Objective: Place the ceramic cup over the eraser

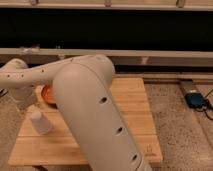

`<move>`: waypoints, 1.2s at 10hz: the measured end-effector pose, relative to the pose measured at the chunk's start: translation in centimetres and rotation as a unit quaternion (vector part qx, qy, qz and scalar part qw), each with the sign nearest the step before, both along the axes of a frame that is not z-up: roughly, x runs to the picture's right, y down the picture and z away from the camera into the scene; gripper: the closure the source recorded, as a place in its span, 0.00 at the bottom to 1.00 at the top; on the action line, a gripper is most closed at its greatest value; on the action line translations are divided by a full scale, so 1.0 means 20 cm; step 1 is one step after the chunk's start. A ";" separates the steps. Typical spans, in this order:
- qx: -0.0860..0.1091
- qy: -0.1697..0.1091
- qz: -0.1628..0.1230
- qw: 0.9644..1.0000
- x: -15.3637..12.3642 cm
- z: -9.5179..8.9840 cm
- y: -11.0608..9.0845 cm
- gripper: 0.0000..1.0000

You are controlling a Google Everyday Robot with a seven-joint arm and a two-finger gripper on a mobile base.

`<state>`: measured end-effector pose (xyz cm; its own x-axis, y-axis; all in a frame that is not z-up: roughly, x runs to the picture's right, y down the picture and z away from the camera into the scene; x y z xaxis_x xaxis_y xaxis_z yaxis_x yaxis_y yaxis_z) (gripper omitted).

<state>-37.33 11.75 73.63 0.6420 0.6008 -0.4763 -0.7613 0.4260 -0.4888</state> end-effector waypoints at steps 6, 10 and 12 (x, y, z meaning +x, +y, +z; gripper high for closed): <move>-0.023 0.015 -0.026 0.999 0.01 0.08 0.13 0.35; -0.031 0.038 -0.038 0.998 0.06 0.12 0.19 0.42; -0.032 0.044 -0.036 0.998 0.07 0.14 0.20 0.60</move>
<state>-35.86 15.79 76.42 0.6364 0.5220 -0.5679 -0.7711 0.4506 -0.4500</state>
